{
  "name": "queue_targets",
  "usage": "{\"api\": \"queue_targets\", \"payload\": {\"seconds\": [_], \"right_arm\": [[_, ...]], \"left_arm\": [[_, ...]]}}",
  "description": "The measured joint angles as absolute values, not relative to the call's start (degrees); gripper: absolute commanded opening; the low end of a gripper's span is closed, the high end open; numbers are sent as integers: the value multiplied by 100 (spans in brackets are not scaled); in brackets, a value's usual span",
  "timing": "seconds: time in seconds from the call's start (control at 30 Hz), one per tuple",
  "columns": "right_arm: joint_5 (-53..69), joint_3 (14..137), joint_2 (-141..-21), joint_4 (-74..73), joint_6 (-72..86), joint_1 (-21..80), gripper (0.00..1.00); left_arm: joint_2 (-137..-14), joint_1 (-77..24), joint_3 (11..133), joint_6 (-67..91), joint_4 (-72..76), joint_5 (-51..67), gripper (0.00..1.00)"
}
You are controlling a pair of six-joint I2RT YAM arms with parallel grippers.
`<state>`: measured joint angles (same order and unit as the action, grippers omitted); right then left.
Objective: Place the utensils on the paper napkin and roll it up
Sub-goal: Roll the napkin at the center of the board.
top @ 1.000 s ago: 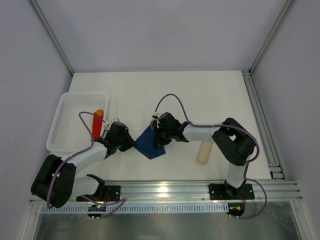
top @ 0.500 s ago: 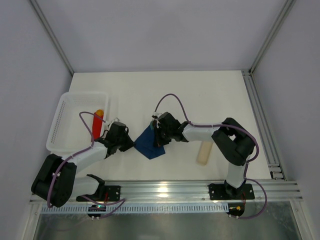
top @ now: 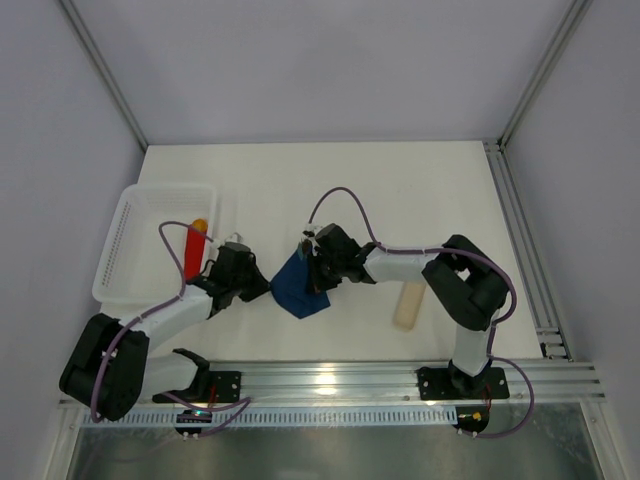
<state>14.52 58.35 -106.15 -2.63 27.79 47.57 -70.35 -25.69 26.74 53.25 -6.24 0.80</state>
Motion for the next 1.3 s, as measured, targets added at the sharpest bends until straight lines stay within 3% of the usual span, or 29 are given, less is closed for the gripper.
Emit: {"api": "queue_targets", "payload": {"seconds": [1.3], "right_arm": [[1634, 5151, -9992, -368, 2932, 4965, 4]], "left_arm": [[-6912, -2569, 2589, 5336, -578, 126, 0]]}}
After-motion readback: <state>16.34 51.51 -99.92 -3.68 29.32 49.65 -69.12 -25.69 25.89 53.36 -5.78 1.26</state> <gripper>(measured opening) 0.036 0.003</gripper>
